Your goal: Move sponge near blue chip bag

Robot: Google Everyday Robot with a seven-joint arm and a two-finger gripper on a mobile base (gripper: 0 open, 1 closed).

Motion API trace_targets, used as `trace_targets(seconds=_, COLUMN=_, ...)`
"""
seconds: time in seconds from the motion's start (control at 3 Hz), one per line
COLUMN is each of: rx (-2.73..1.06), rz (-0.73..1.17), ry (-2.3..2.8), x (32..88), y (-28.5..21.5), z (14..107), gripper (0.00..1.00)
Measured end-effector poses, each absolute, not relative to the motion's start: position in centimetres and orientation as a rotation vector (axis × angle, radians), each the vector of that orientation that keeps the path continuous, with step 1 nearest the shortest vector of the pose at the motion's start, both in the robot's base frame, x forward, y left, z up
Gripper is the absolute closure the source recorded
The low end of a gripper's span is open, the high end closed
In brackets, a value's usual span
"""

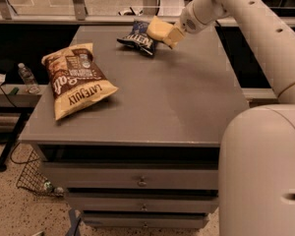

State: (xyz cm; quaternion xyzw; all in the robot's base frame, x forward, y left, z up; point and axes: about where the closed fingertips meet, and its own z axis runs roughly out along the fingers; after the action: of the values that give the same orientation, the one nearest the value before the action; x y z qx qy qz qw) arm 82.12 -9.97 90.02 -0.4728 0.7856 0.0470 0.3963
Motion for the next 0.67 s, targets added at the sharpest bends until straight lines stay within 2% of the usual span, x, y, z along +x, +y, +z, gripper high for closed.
trace_targets(seconds=0.33, rx=-1.198, rz=0.126, ry=1.996, x=82.29, y=-9.77, z=89.55, gripper=0.84)
trace_targets(seconds=0.67, rx=-1.203, rz=0.130, ry=1.999, x=82.34, y=-9.53, z=89.21, gripper=0.61)
